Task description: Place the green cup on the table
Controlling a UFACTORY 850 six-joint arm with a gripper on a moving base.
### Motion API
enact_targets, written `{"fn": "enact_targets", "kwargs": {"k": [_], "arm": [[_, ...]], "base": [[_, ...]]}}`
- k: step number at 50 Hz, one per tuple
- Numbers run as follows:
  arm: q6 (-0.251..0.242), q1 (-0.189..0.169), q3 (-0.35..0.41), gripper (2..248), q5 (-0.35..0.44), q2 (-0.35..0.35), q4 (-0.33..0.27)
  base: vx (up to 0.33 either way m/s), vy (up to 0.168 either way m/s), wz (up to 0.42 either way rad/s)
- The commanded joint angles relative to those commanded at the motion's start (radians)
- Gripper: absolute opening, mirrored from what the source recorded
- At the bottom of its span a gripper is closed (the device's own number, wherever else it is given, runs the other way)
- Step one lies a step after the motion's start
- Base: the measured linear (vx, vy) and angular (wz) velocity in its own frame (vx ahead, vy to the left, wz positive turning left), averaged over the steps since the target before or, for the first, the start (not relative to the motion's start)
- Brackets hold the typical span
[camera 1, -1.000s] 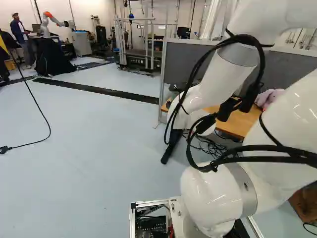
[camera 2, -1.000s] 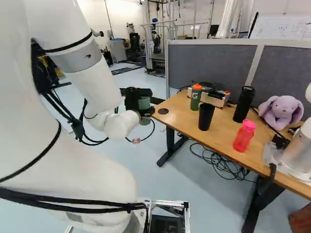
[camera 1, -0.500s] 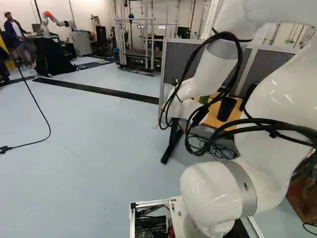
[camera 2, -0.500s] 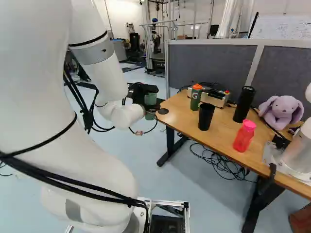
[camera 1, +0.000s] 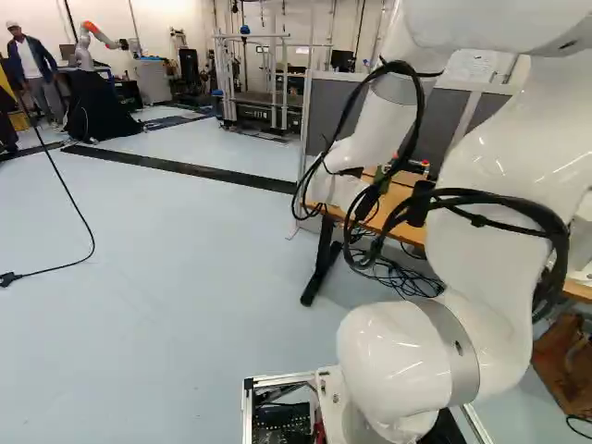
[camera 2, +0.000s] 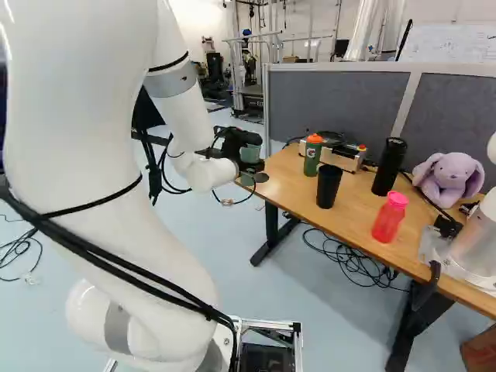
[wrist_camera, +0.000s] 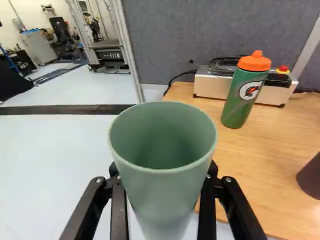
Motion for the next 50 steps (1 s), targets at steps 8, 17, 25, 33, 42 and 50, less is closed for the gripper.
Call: {"fn": "enact_targets", "kwargs": {"k": [8,17,25,33,42,50], "arm": [[0.0,-0.004,-0.044,122,0.011,-0.039,0.043],[0.0,-0.005,-0.093,122,0.054,-0.082,0.092],[0.0,-0.004,-0.137,122,0.1,-0.13,0.133],[0.0,-0.003,-0.182,122,0.149,-0.185,0.173],[0.0,-0.003,-0.229,122,0.204,-0.242,0.217],[0.0,-0.002,-0.253,122,0.249,-0.279,0.255]], "base": [[0.0,0.0,0.0],[0.0,0.0,0.0],[0.0,0.0,0.0],[0.0,0.0,0.0],[0.0,0.0,0.0],[0.0,0.0,0.0]]}}
